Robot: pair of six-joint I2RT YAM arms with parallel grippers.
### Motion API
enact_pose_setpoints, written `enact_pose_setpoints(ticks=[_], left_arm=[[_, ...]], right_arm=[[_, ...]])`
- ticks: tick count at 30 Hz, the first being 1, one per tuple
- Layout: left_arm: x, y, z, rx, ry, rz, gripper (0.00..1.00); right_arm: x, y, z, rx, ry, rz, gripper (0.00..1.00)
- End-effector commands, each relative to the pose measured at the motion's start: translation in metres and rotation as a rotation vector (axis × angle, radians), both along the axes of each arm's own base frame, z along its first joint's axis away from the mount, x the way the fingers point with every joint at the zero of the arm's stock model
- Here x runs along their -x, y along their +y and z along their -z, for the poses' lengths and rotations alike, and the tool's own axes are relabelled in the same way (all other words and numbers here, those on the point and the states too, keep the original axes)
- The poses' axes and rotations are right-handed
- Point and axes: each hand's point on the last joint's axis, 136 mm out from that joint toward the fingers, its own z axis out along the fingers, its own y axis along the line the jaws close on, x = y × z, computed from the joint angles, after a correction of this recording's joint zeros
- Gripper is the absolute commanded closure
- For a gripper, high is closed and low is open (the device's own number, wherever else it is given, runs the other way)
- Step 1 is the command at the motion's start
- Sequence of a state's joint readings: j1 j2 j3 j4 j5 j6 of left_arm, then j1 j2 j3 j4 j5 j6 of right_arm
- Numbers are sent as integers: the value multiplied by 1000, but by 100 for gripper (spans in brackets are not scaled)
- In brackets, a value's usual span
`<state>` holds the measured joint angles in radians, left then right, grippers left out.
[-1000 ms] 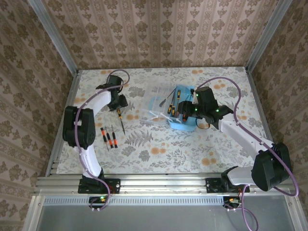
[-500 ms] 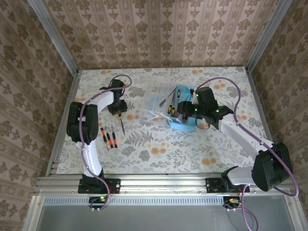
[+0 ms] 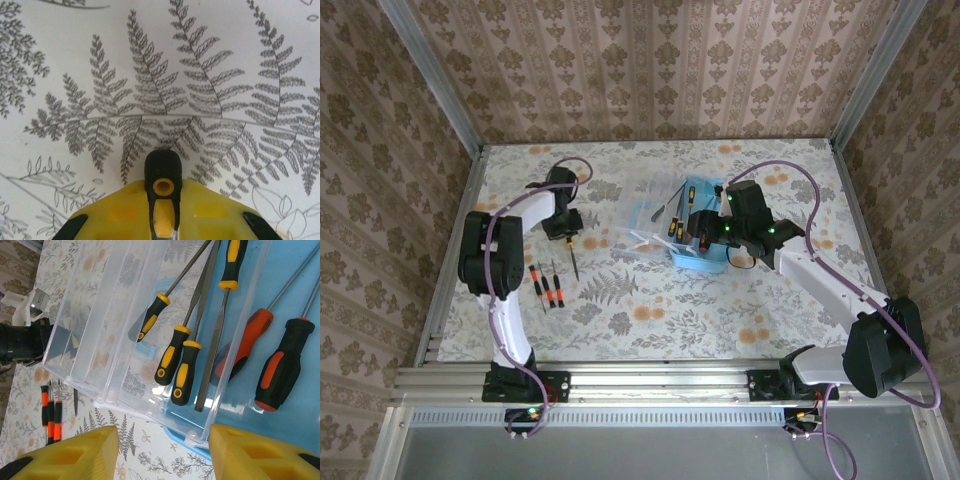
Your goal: Pack the tool kit
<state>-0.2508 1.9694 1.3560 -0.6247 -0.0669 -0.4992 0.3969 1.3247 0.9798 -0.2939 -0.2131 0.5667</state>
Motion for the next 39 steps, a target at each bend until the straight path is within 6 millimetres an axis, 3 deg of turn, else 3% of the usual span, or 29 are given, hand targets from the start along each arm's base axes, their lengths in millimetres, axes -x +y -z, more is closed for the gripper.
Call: enact_pose_setpoints(ticks=[1,13,20,27,32,39], left_arm=[[2,-15,-41,51,-78,53,91],[16,-54,-160,154,-292,144,93],[39,-87,-211,226,-388,211,93],[57,-127,-237,341,-438,260,93],[58,-149,-237,428,-450,252,95],[59,-169,-235,514,-440,256,96]], right_arm=[[-1,-2,-5,8,-33,-14,46],[2,4,-14,-32,-39,-47,45],[16,33,-20,-77,-48,-146,47],[46,102,-41,-89,-109,-340,49],[52,139,-39,-139,-97,-413,47],[42,166,-25,-150,-58,-430,47]])
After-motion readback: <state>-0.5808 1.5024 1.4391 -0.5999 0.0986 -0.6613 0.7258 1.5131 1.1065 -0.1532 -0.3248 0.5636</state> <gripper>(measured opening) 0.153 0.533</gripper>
